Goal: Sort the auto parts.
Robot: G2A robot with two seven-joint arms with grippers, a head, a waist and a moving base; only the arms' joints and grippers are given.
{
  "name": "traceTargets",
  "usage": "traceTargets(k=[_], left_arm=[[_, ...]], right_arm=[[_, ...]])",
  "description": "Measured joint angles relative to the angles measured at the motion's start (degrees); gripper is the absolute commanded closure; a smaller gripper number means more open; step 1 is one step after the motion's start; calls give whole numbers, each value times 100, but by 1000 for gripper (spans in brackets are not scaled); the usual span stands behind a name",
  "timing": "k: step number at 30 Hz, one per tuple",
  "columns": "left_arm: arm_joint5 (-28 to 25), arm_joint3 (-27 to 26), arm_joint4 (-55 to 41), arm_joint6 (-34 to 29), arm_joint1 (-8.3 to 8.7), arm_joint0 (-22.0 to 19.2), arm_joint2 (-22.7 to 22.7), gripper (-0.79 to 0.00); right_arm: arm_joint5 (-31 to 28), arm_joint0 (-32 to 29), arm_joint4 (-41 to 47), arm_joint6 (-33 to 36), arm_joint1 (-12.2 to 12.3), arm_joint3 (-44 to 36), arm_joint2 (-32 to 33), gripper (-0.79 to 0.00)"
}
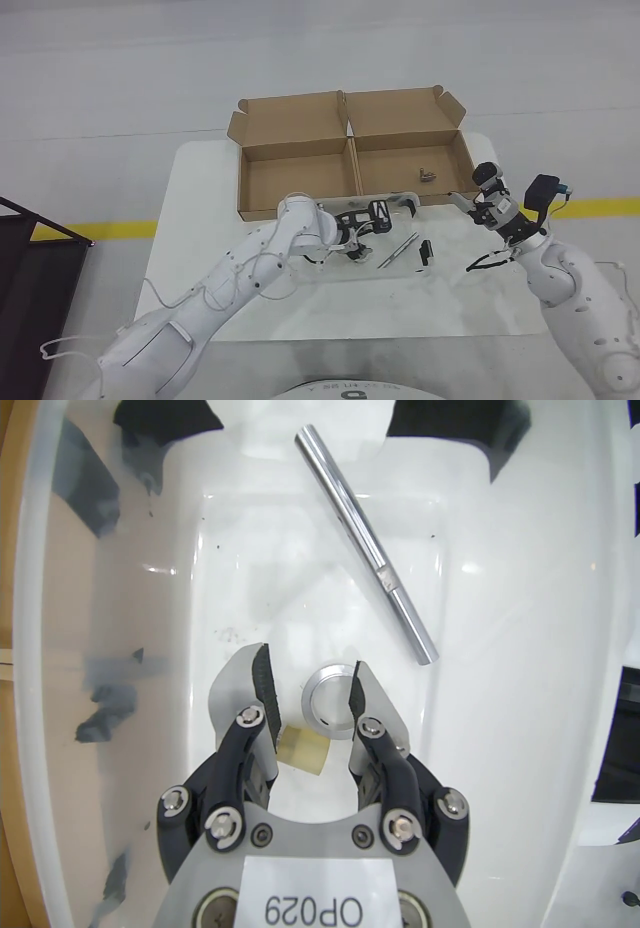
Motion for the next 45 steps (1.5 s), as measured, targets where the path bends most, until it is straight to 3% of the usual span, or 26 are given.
traceTargets(k=[6, 20, 22, 26, 28, 37, 42, 45], left_arm=[[145, 4, 187, -101, 11, 43, 25, -326], [280, 269, 307, -137, -158, -58, 364, -302], [311, 286, 330, -145, -172, -76, 378, -271], [372, 316, 375, -158, -200, -97, 406, -49], [383, 340, 376, -155, -213, -105, 416, -6], [339, 410, 333, -88, -259, -142, 418, 0], [-8, 77, 135, 88, -154, -54, 164, 0], [-514, -193, -178, 325, 43, 133, -299, 0]], right_arm=[[0, 0, 0, 0, 0, 0, 0, -785], [0, 0, 0, 0, 0, 0, 0, -785], [0, 0, 0, 0, 0, 0, 0, -785], [0, 0, 0, 0, 0, 0, 0, -785], [0, 0, 0, 0, 0, 0, 0, -785], [0, 0, 0, 0, 0, 0, 0, -785], [0, 0, 0, 0, 0, 0, 0, -785], [0, 0, 0, 0, 0, 0, 0, -785]])
